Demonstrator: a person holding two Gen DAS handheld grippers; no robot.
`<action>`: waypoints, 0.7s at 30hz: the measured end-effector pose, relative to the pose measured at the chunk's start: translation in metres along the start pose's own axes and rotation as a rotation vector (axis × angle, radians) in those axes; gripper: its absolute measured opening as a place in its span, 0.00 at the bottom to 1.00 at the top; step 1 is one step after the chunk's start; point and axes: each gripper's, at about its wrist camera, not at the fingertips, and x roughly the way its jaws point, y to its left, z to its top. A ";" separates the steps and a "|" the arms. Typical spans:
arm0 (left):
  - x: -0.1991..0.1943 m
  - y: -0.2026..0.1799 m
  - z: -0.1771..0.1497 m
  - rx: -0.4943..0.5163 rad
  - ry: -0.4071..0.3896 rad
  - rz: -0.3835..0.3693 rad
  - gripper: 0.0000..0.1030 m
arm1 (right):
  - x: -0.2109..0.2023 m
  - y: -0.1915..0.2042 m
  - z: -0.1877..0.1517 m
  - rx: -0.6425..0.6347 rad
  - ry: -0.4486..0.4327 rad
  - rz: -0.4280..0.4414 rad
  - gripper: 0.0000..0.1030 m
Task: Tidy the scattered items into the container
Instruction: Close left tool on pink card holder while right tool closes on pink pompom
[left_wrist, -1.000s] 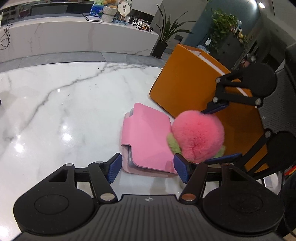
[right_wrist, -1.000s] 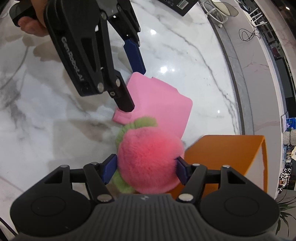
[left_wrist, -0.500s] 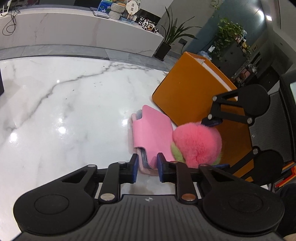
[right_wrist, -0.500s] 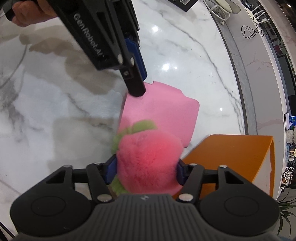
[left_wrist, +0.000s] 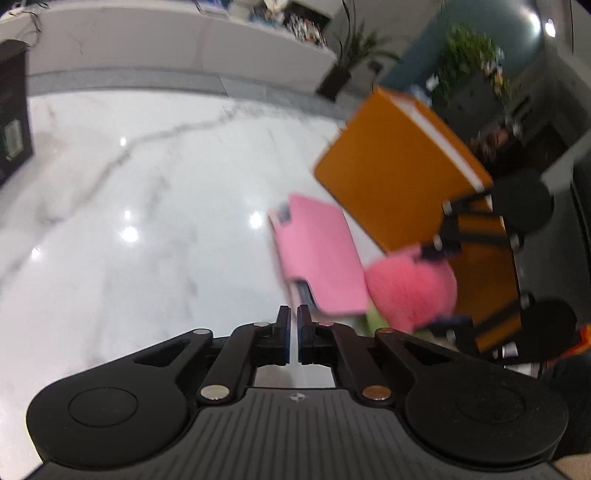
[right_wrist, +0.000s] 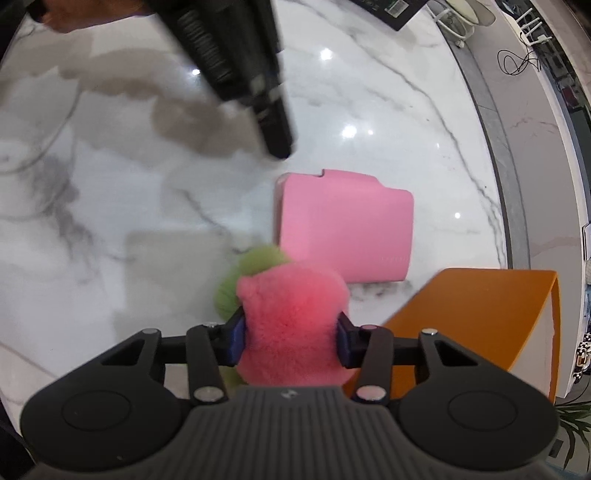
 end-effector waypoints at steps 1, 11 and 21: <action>-0.002 0.002 0.002 -0.013 -0.024 0.007 0.37 | -0.001 0.000 0.000 0.004 0.006 0.004 0.47; 0.026 0.006 0.016 -0.082 -0.133 -0.056 0.71 | -0.004 0.011 -0.010 0.034 0.004 0.019 0.47; 0.056 -0.006 0.015 -0.132 -0.100 -0.088 0.32 | 0.003 0.008 -0.015 0.065 -0.027 0.043 0.50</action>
